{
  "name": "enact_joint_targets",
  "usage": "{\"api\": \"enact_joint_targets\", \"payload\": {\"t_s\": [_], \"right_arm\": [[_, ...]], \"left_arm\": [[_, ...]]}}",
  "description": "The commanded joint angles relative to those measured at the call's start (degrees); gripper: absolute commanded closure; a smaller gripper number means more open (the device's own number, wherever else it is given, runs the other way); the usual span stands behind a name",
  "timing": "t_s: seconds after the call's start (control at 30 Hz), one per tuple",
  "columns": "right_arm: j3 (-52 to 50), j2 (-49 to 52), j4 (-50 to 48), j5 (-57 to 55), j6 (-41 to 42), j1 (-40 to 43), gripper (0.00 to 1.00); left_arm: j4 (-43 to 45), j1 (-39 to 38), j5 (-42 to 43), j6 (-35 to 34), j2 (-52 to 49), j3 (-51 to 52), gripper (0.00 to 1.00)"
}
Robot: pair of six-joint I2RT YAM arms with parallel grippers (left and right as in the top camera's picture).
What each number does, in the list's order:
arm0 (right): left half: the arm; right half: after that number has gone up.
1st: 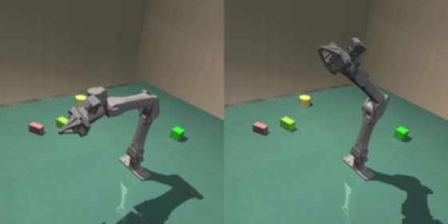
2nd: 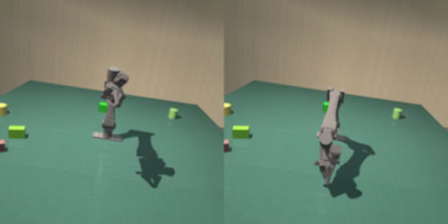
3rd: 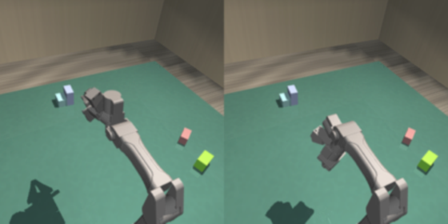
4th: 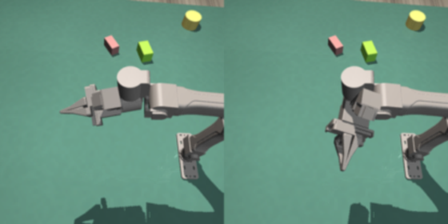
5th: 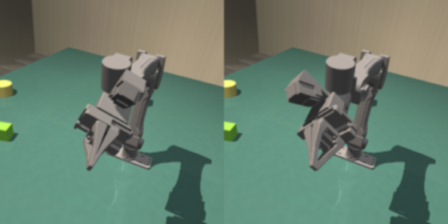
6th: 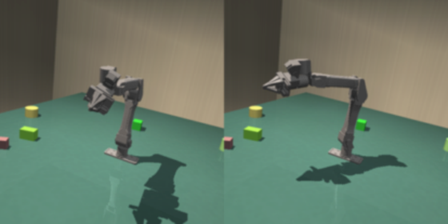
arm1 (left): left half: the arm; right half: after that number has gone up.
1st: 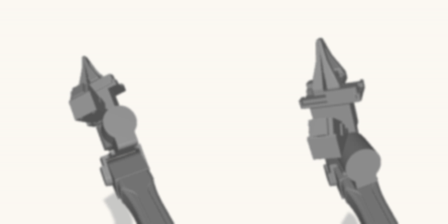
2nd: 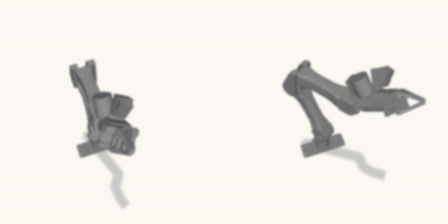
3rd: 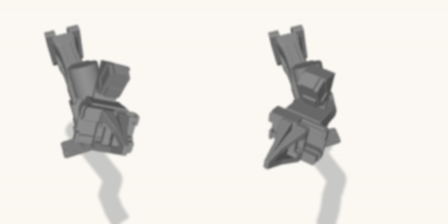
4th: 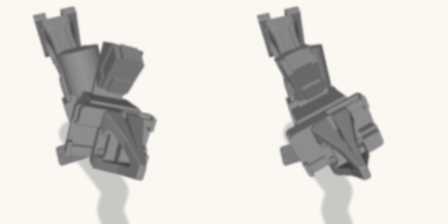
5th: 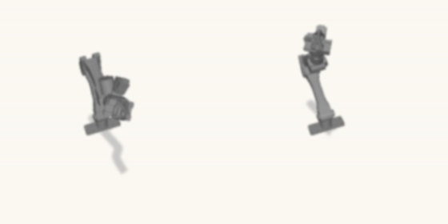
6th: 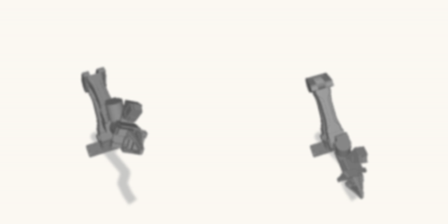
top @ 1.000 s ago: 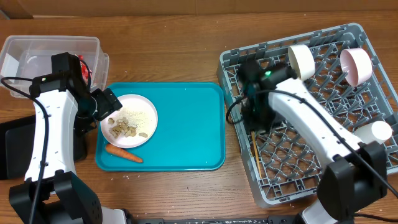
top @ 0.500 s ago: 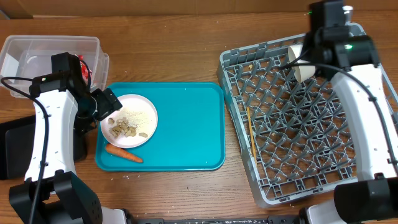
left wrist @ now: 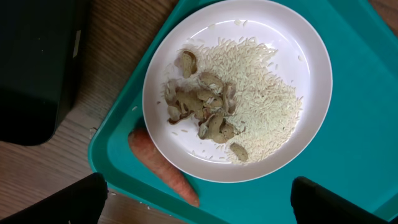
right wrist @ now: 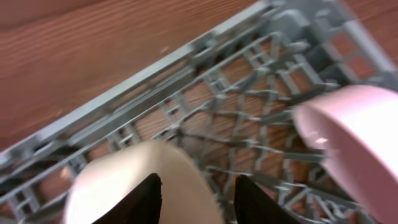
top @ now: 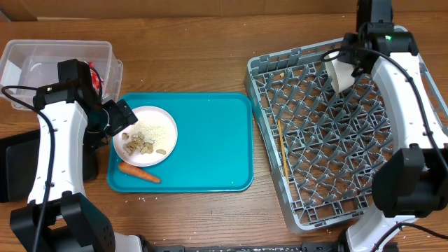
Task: Sort waste into correct bins and load items into the dishwasher
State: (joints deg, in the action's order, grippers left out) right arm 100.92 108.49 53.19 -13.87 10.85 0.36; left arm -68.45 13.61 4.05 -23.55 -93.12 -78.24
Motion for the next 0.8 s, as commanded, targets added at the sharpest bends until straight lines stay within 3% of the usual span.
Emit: {"api": "enact_joint_targets", "payload": {"t_s": [0.0, 0.13, 0.3, 0.37, 0.53, 0.77], "right_arm": [[0.7, -0.2, 1.4, 16.7, -9.6, 0.0, 0.58], [0.7, -0.2, 6.2, 26.8, -13.2, 0.0, 0.53], [0.7, -0.2, 12.0, 29.3, -14.1, 0.0, 0.53], [0.7, -0.2, 13.9, 29.2, -14.3, 0.0, 0.46], [0.9, -1.6, 14.9, 23.7, -10.8, 0.2, 0.44], [4.5, -6.2, 13.0, 4.4, -1.3, 0.4, 0.41]], "left_arm": [[0.2, -0.1, -0.4, 1.3, 1.0, 0.2, 0.04], [0.1, -0.1, -1.3, 1.3, 1.0, 0.2, 0.04], [-0.1, -0.1, -1.7, 1.3, 1.0, 0.2, 0.04], [-0.1, -0.1, -1.7, 1.3, 1.0, 0.2, 0.04], [-0.1, -0.1, -1.7, 1.3, 1.0, 0.2, 0.04], [-0.1, -0.1, -1.7, 1.3, 1.0, 0.2, 0.04]]}}
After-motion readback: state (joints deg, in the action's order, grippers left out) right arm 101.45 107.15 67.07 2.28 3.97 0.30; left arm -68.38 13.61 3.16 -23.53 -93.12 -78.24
